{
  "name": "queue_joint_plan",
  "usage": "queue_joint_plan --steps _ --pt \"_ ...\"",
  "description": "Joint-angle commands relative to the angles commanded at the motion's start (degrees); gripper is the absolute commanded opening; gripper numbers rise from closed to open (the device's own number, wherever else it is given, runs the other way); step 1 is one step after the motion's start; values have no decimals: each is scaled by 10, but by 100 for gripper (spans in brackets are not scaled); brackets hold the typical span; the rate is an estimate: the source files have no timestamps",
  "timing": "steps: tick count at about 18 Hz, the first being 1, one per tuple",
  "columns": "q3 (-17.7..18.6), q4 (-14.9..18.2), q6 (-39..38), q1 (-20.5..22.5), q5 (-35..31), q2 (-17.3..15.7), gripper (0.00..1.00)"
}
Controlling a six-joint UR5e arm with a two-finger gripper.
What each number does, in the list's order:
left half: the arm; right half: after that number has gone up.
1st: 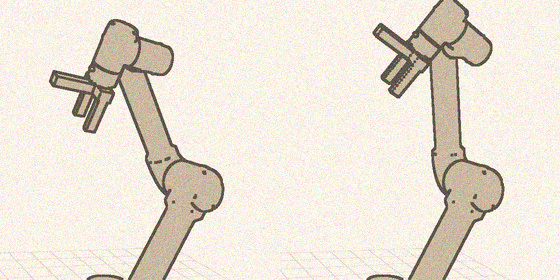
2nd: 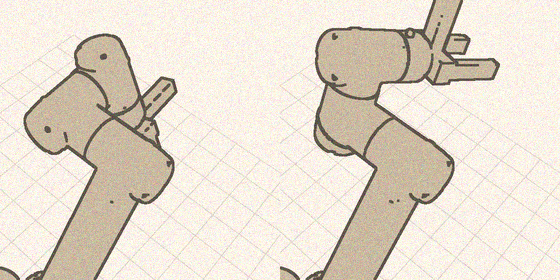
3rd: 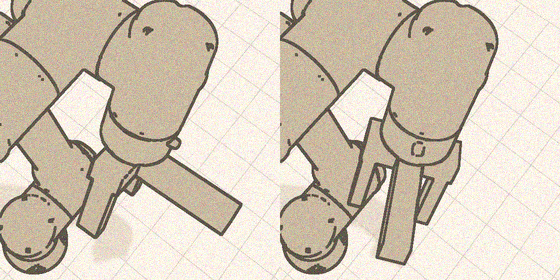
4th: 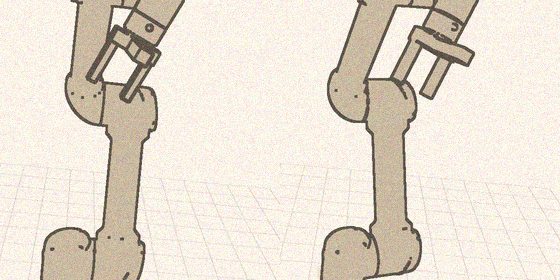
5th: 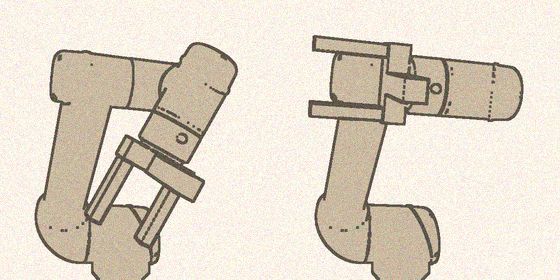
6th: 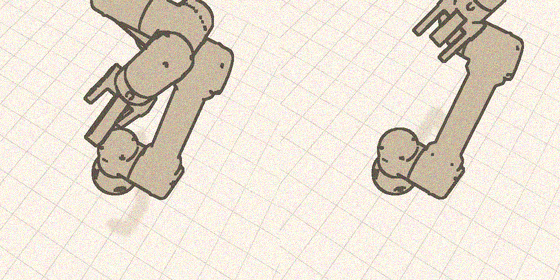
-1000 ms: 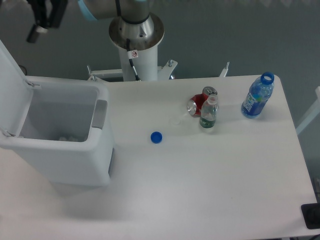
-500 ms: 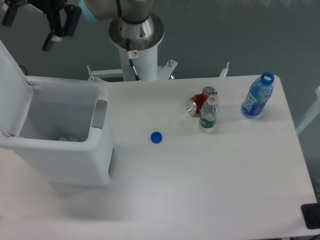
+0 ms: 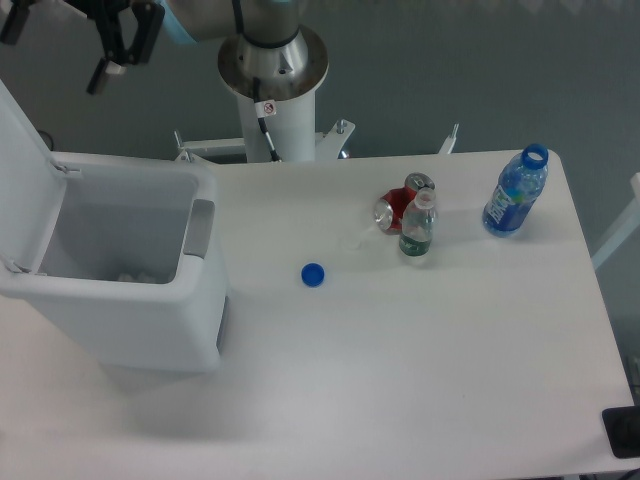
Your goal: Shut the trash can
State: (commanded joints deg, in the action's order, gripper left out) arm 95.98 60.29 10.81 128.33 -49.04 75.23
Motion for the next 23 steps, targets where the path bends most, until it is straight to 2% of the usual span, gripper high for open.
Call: queue_joint_plan --steps 5,10,15,19,23 --pt "-6 -1 -11 -37 4 7 100" --pt "-13 -3 -3 -60 51 15 100" --pt "-24 -6 42 -78 61 19 100" --pt "-39 -7 69 -110 83 40 100" --pt "-61 -7 75 -149 86 82 100"
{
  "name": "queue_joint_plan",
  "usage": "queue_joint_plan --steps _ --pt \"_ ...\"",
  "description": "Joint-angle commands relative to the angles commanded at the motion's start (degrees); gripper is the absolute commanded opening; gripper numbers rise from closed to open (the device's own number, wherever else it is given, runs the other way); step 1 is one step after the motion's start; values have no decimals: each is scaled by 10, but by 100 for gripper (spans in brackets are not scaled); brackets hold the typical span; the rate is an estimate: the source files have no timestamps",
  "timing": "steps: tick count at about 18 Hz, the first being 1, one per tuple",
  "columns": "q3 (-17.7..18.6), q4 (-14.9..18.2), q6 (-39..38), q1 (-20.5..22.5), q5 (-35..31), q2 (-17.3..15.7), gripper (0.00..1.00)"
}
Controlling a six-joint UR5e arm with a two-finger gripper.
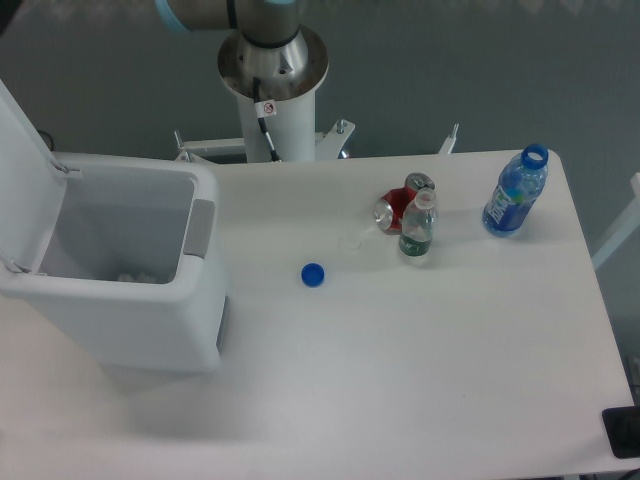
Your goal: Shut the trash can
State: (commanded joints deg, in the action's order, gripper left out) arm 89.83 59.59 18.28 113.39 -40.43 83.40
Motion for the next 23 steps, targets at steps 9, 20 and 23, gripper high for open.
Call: queue_joint_plan --steps 9,20,23 --pt "-20 -9 2 -46 0 67 100" --pt "-26 -12 13 -57 -2 103 100" --pt "-19 -12 13 -57 -3 103 100"
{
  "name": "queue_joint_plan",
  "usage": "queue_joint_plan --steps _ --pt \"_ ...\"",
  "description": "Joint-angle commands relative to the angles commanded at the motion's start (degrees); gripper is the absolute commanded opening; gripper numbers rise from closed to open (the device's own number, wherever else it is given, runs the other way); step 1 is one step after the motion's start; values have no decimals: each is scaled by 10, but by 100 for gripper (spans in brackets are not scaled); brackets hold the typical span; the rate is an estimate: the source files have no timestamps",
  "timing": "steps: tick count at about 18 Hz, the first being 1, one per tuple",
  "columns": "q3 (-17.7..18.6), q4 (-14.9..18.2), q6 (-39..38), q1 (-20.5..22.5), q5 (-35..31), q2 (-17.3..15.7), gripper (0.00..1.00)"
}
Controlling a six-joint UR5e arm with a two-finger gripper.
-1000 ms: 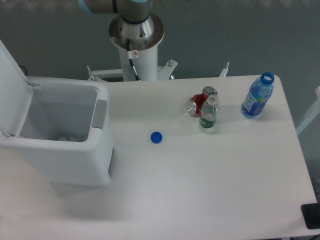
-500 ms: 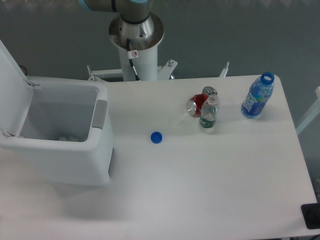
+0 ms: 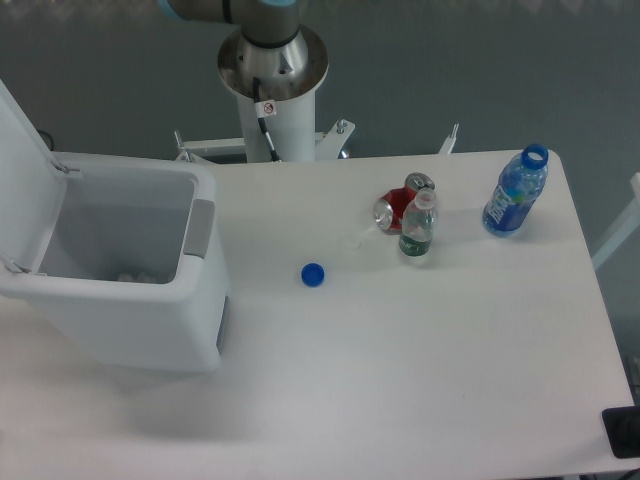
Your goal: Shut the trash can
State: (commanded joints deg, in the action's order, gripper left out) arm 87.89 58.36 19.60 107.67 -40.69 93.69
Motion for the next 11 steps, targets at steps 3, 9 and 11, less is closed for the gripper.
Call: queue_joint_plan --steps 3,9,11 --pt "3 1 0 1 -2 1 100" --pt "15 1 5 3 -7 -2 100" --pt "16 2 5 3 -16 -1 100"
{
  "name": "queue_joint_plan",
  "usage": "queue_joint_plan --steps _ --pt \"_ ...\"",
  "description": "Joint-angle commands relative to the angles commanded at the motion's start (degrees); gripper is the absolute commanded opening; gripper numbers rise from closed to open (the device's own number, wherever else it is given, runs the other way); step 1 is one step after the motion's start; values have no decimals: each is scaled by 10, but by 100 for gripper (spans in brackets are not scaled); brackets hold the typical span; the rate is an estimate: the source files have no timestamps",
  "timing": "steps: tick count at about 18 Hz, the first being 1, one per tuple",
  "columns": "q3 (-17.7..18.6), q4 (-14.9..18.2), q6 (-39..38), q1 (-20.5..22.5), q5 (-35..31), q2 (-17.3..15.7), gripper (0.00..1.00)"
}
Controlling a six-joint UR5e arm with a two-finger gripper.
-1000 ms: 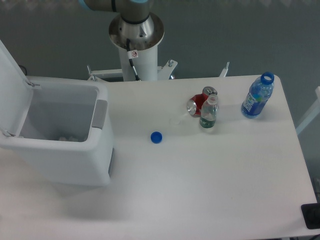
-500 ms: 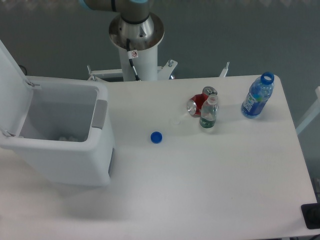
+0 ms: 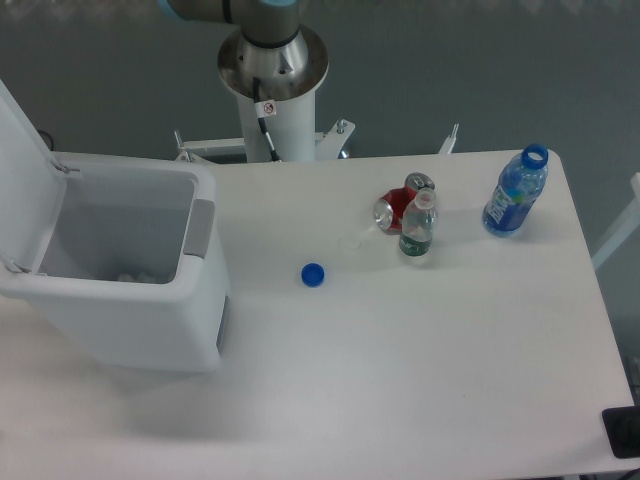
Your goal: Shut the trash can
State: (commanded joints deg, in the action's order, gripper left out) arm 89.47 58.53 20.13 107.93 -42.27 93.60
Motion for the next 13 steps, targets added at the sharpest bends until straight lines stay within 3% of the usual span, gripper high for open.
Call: queue_joint_plan --steps 13 --pt "6 3 -4 27 -24 -10 100"
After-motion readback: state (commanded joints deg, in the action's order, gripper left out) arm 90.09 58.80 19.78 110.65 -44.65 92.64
